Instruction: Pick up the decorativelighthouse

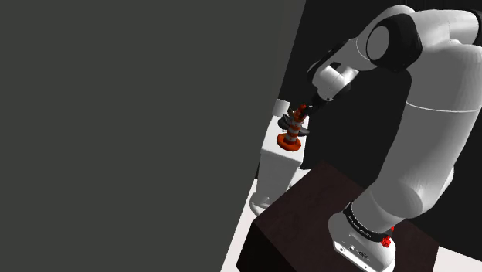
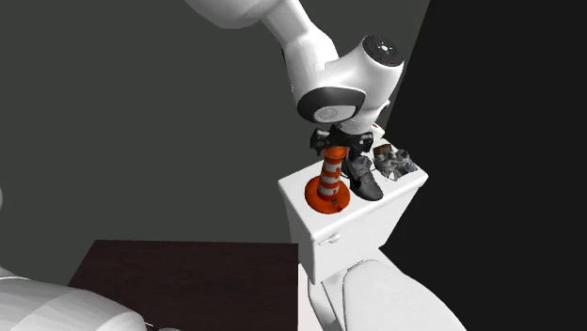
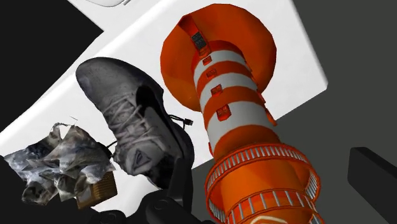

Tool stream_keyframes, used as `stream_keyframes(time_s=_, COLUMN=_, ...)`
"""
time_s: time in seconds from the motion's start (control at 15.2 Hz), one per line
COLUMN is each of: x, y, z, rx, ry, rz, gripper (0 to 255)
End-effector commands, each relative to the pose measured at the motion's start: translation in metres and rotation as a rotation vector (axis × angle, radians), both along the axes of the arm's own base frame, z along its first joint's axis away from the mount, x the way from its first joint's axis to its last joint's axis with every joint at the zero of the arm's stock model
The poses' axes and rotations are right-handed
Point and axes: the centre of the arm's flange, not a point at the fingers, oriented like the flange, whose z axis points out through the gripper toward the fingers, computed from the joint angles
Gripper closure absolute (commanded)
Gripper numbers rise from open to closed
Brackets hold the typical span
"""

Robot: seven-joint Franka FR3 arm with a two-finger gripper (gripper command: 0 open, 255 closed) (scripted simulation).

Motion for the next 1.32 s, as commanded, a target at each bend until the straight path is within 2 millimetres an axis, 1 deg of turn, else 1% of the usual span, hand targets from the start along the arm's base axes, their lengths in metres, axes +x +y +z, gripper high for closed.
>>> stream_keyframes(time_s=0.0, x=0.000, y=0.000, z=-0.011, rx=0.000, ry=-0.002, rz=0.000, gripper=0)
stream_keyframes(time_s=0.13, x=0.000, y=0.000, z=-0.021, rx=0.000, ry=-0.002, rz=0.000, gripper=0)
stream_keyframes(time_s=0.2, x=0.000, y=0.000, z=-0.030, rx=0.000, ry=-0.002, rz=0.000, gripper=0)
stream_keyframes(time_s=0.33, x=0.000, y=0.000, z=-0.030, rx=0.000, ry=-0.002, rz=0.000, gripper=0)
stream_keyframes(time_s=0.4, x=0.000, y=0.000, z=-0.030, rx=0.000, ry=-0.002, rz=0.000, gripper=255)
stream_keyframes(time_s=0.99, x=0.000, y=0.000, z=-0.030, rx=0.000, ry=-0.002, rz=0.000, gripper=255)
stream_keyframes(time_s=1.25, x=0.000, y=0.000, z=-0.009, rx=0.000, ry=-0.002, rz=0.000, gripper=255)
